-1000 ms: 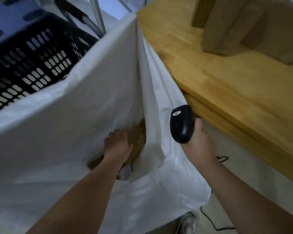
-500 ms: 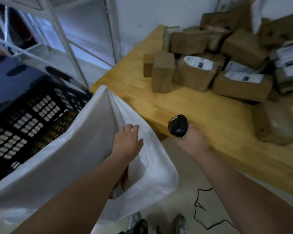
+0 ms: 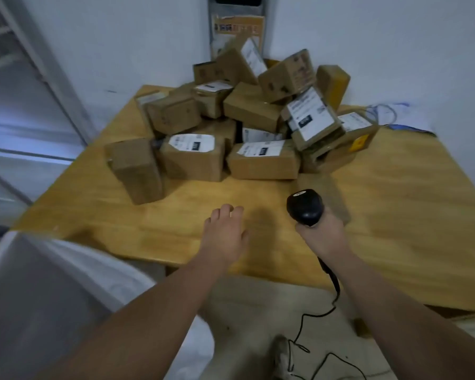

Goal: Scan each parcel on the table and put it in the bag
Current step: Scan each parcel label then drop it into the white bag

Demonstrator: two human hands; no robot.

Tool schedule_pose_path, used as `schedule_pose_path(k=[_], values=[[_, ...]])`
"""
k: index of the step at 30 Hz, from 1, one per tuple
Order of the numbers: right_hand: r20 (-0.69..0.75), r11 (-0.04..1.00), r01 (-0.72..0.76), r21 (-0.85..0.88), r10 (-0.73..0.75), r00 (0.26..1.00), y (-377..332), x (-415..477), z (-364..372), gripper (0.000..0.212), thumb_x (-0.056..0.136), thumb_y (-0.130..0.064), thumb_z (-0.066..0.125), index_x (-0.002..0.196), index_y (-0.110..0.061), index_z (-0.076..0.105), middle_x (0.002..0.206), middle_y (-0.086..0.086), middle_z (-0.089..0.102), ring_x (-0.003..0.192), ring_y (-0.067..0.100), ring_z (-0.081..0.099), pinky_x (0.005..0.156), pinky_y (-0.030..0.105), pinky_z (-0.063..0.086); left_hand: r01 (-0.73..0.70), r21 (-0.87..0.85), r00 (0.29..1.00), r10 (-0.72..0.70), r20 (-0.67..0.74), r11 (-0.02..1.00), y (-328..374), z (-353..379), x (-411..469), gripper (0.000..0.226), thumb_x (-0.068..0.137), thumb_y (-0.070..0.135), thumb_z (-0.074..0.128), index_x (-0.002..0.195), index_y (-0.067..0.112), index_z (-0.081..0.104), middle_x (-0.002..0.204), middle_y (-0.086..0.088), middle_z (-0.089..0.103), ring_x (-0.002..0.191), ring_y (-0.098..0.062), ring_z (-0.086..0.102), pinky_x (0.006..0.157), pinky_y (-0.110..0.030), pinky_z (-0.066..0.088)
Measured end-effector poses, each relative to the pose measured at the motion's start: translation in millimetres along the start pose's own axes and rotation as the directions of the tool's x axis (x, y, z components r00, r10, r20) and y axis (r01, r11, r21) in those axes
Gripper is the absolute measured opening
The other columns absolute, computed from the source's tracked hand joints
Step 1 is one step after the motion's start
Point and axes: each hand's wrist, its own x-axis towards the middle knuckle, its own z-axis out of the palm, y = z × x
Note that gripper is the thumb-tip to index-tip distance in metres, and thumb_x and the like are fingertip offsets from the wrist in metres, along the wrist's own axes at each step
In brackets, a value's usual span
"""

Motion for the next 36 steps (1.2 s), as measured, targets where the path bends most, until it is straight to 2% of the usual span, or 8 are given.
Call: schedule_pose_path(k=[11, 15, 19, 24, 27, 32, 34, 36], values=[[0.149, 0.881, -0.275, 0.386, 0.235, 0.961, 74.1, 102.8, -88.0, 0.025, 0.084, -0.01, 0.067, 0.098, -0.022, 0.049, 0.082, 0.003, 0.052, 0.078, 0.022, 0.05, 0.075, 0.038, 0.04, 0.039, -0.144, 0.981, -0.011, 0.192, 0.989, 148.7, 44.1, 97.0, 0.06, 0.096, 0.049, 0.045, 0.147, 0.021, 0.029, 0.145, -0.011, 0.031, 0.13, -0.031, 0.034, 0.104, -0.041, 0.036], [0.29, 0.81, -0.385, 0.443, 0.277, 0.916, 90.6, 111.7, -81.7, 0.012, 0.079, -0.009, 0.067, 0.089, -0.008, 0.061, 0.085, 0.014, 0.058, 0.08, 0.027, 0.054, 0.073, 0.038, 0.042, 0.092, -0.068, 0.953, -0.068, 0.296, 0.993, 160.9, 59.0, 104.5, 0.084, 0.089, 0.068, 0.041, 0.15, 0.014, 0.021, 0.15, -0.014, 0.028, 0.133, -0.033, 0.032, 0.105, -0.043, 0.036], [0.421, 0.761, -0.427, 0.488, 0.224, 0.879, 90.6, 110.6, -67.3, 0.009, 0.077, -0.006, 0.068, 0.07, -0.011, 0.067, 0.104, 0.023, 0.07, 0.101, 0.033, 0.065, 0.093, 0.047, 0.047, 0.236, 0.055, 0.91, -0.24, 0.339, 0.97, 156.6, 53.7, 109.9, 0.121, 0.072, 0.085, 0.044, 0.152, 0.002, 0.007, 0.154, -0.019, 0.021, 0.138, -0.034, 0.027, 0.107, -0.045, 0.032], [0.349, 0.731, -0.413, 0.543, 0.251, 0.903, 85.0, 110.1, -54.5, 0.021, 0.081, -0.006, 0.068, 0.099, 0.004, 0.069, 0.094, 0.024, 0.065, 0.093, 0.032, 0.063, 0.099, 0.053, 0.047, 0.306, -0.01, 0.863, -0.272, 0.427, 0.952, 151.2, 51.7, 116.5, 0.128, 0.069, 0.071, 0.066, 0.152, 0.006, -0.007, 0.154, -0.015, 0.014, 0.139, -0.034, 0.023, 0.108, -0.045, 0.034], [0.293, 0.694, -0.402, 0.597, 0.277, 0.915, 92.1, 109.5, -52.9, 0.01, 0.081, -0.01, 0.071, 0.091, -0.009, 0.068, 0.089, 0.011, 0.064, 0.096, 0.031, 0.063, 0.098, 0.052, 0.048, 0.278, -0.143, 0.89, -0.199, 0.409, 0.95, 138.4, 50.7, 113.0, 0.117, 0.072, 0.064, 0.067, 0.153, 0.017, -0.002, 0.151, -0.011, 0.016, 0.135, -0.034, 0.028, 0.105, -0.041, 0.037], [0.334, 0.57, -0.429, 0.701, 0.27, 0.903, 100.4, 101.7, -57.9, 0.007, 0.085, -0.008, 0.071, 0.092, -0.01, 0.068, 0.104, 0.015, 0.069, 0.097, 0.029, 0.067, 0.086, 0.044, 0.055, 0.601, -0.672, 0.762, -0.057, 0.645, 0.433, 110.9, 45.4, 98.8, 0.065, 0.088, 0.053, 0.058, 0.144, 0.03, 0.036, 0.136, -0.002, 0.05, 0.116, -0.023, 0.054, 0.097, -0.039, 0.047], [0.371, 0.523, -0.433, 0.734, 0.224, 0.901, 98.2, 97.0, -56.0, 0.007, 0.087, -0.005, 0.068, 0.094, -0.008, 0.068, 0.102, 0.015, 0.073, 0.093, 0.028, 0.071, 0.077, 0.039, 0.057, 0.657, -0.668, 0.725, -0.052, 0.687, 0.349, 108.7, 45.8, 91.8, 0.042, 0.095, 0.046, 0.05, 0.131, 0.025, 0.049, 0.127, -0.001, 0.057, 0.11, -0.02, 0.056, 0.097, -0.039, 0.047], [0.373, 0.538, -0.415, 0.733, 0.192, 0.908, 94.1, 94.3, -53.7, 0.011, 0.088, -0.006, 0.068, 0.098, -0.01, 0.068, 0.1, 0.012, 0.074, 0.093, 0.024, 0.072, 0.077, 0.035, 0.057, 0.606, -0.733, 0.787, -0.098, 0.609, 0.309, 111.4, 44.7, 92.4, 0.031, 0.099, 0.035, 0.049, 0.128, 0.024, 0.051, 0.118, 0.002, 0.058, 0.1, -0.014, 0.056, 0.084, -0.03, 0.048]])
